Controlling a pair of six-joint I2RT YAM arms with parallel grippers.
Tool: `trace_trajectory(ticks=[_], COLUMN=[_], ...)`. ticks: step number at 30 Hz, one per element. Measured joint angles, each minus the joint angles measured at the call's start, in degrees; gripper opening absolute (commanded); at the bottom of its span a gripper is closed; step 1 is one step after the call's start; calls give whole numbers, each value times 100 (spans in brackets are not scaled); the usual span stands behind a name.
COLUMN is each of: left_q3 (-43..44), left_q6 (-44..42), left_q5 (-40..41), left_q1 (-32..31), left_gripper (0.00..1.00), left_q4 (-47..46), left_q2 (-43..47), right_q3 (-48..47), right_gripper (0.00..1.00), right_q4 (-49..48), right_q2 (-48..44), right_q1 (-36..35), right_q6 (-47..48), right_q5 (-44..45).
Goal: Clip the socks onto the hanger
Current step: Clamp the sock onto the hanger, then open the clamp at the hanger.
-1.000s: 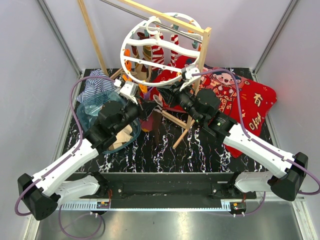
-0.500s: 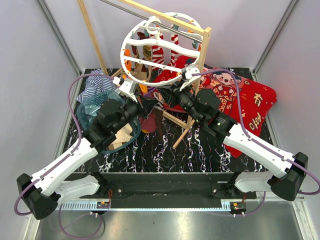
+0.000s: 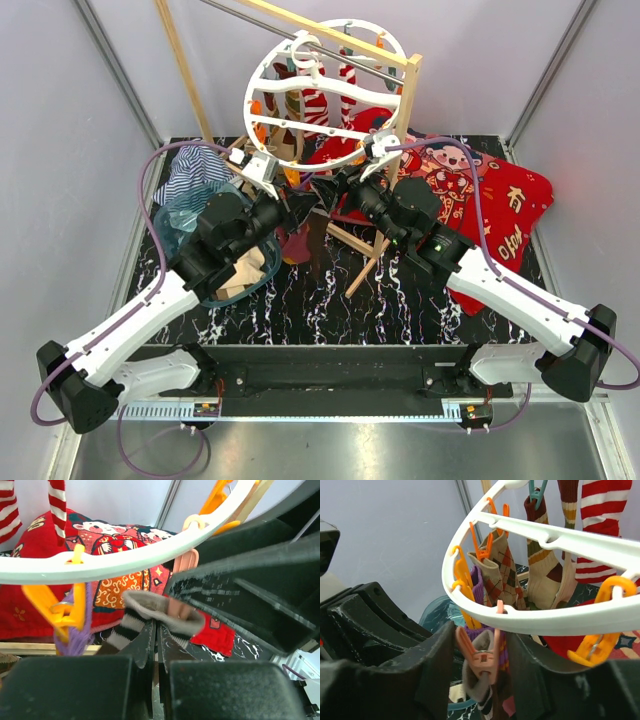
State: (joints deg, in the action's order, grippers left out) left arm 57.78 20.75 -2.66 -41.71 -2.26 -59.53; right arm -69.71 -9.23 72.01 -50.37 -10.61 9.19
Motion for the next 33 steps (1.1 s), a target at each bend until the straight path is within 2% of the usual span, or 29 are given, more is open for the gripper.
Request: trace_trajectory(ticks=[5,9,23,33], left_q3=[0,-2,127,302], left_q6=[2,-2,-402,-437], left_q5=[114,326,1294,1340], left_q1=[-13,-20,175,643], left_gripper=[0,2,3,3], left_q4=[-24,-39,367,656], left_q2=[-11,-11,-15,-13], right_q3=[68,105,293,299], right_gripper=[75,78,79,77], right_q4=[11,68,568,612], right_q2=[-48,-166,-1244,-758], right_q1=[0,0,0,0], right_q6=[-55,-52,459,876], right_q5=[-22,-48,-452,-175])
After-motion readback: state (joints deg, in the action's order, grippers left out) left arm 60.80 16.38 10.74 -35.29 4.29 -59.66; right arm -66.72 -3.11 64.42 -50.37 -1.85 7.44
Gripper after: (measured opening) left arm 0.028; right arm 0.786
